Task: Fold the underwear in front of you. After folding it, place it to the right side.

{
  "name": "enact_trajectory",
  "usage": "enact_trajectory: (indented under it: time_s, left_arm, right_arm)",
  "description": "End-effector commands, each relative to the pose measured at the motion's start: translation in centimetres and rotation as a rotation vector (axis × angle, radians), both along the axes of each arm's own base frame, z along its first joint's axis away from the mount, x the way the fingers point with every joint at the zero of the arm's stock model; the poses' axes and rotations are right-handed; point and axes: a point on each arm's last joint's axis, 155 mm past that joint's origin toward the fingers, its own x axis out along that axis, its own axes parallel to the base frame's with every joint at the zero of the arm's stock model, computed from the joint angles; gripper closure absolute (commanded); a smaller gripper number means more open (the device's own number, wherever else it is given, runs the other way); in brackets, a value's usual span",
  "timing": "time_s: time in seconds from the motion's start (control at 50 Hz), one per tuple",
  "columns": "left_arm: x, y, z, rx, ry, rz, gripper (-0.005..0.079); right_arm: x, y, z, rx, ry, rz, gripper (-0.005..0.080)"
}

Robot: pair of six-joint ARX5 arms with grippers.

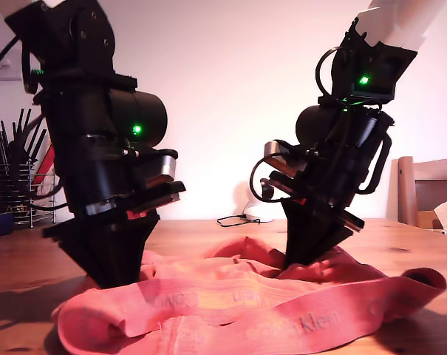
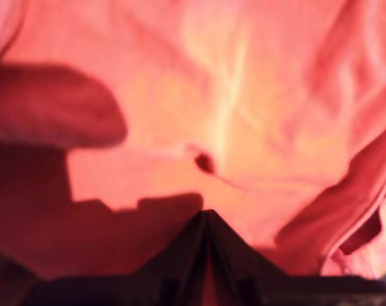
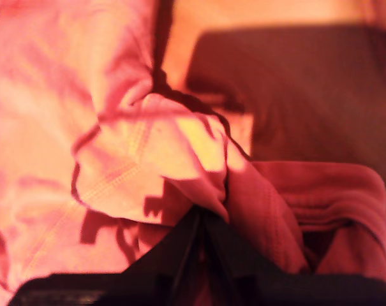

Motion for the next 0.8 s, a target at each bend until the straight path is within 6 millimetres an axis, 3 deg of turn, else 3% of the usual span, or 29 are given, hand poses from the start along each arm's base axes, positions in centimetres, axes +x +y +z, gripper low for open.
enact_trajectory:
  time_s: [0.0, 0.22, 0.4, 0.6, 0.78]
  left_arm:
    - [0.4, 0.4, -2.5, 0.033, 0.006, -0.028, 0.0762]
    - [2.8, 1.0, -3.5, 0.088, -0.112, -0.104, 0.0762]
    - [5.5, 1.7, -3.3, 0.129, -0.239, -0.173, 0.0762]
    - [8.0, 2.3, -2.8, 0.168, -0.360, -0.275, 0.0762]
    - [10.1, 2.1, -2.1, 0.184, -0.462, -0.349, 0.0762]
  right_arm:
    - [-2.6, -1.0, -3.4, -0.065, 0.111, 0.015, 0.0763]
    - [-3.3, -1.4, -4.2, -0.192, 0.090, 0.036, 0.0763]
    - [-2.2, -3.1, -4.9, -0.411, -0.005, -0.063, 0.0763]
    - [-2.2, -4.9, -4.8, -0.557, -0.041, -0.141, 0.0763]
    - [-3.2, -5.5, -3.9, -0.584, -0.002, -0.224, 0.0762]
